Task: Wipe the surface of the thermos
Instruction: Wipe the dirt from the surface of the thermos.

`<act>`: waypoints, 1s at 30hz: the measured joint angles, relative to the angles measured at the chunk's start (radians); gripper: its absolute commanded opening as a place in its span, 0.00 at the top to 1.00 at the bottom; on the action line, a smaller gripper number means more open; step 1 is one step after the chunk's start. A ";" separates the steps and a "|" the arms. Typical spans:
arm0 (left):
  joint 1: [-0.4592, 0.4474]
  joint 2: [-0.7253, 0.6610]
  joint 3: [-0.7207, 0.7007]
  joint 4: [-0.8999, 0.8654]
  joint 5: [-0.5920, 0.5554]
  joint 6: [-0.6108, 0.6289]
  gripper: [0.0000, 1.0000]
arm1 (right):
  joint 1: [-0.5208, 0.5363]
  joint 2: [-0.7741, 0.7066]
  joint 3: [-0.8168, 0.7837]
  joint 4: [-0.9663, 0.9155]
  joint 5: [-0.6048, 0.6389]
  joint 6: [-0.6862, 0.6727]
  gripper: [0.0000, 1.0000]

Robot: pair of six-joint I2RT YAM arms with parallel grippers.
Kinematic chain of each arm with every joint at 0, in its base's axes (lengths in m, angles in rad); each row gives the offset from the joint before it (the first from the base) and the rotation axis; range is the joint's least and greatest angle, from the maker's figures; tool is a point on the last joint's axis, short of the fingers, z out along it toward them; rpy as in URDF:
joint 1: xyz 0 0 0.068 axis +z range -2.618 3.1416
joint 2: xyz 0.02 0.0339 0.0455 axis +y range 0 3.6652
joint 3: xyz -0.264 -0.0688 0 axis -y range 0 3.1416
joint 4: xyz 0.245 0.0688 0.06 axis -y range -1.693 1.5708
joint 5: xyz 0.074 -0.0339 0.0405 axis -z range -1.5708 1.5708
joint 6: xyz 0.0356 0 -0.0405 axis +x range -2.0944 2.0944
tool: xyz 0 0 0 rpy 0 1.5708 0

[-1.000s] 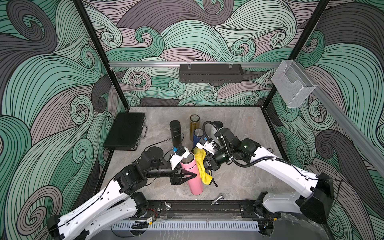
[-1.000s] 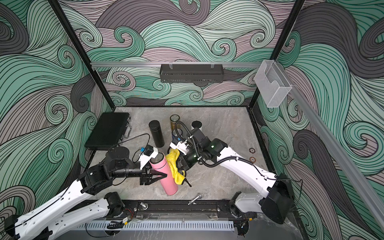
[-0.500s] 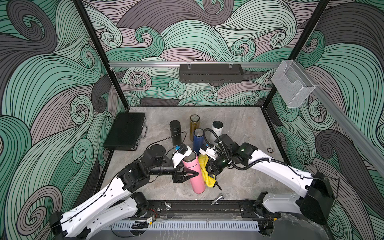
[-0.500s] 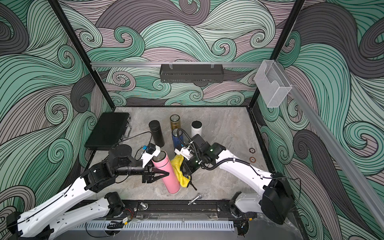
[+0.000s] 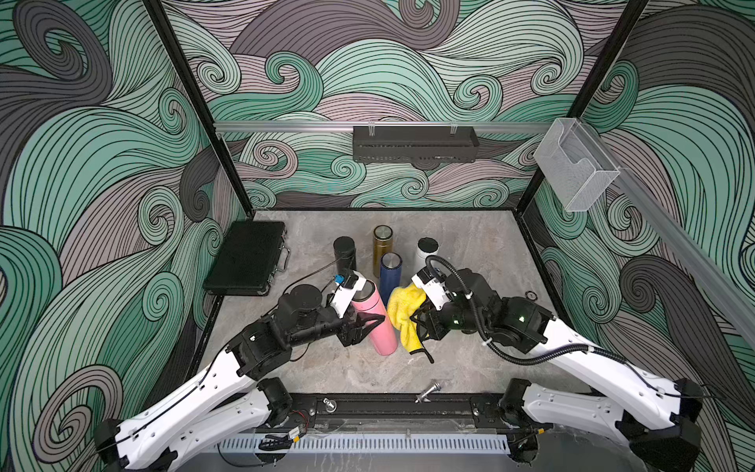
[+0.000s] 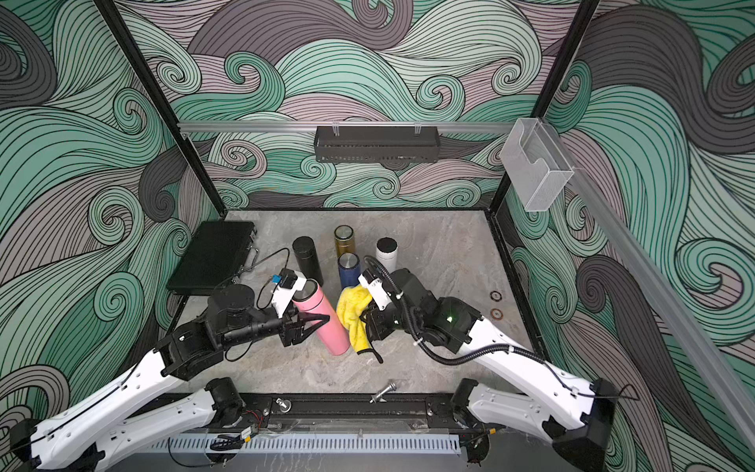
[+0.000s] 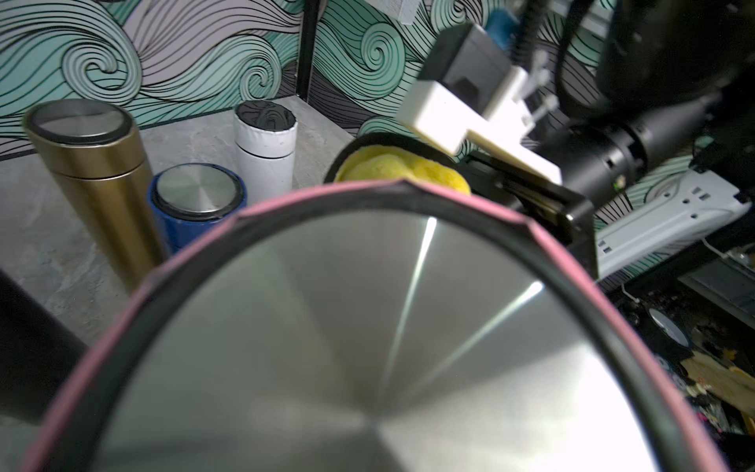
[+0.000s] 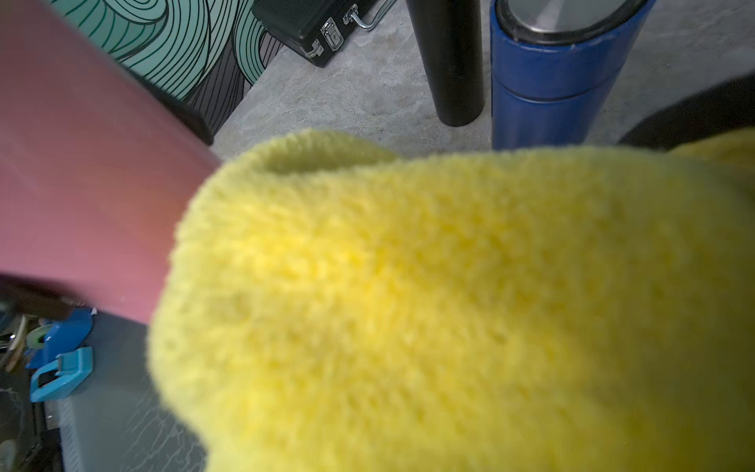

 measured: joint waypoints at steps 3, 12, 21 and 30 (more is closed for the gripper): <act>0.000 0.012 0.058 -0.029 -0.117 -0.059 1.00 | 0.085 -0.041 -0.041 0.045 0.121 0.043 1.00; 0.000 0.101 0.145 -0.072 -0.380 -0.272 1.00 | 0.321 0.021 -0.100 0.245 0.420 0.116 1.00; 0.000 0.103 0.145 -0.074 -0.470 -0.470 1.00 | 0.416 0.266 0.078 0.386 0.581 0.110 1.00; 0.000 0.115 0.181 -0.083 -0.488 -0.538 1.00 | 0.466 0.431 0.195 0.407 0.750 0.180 1.00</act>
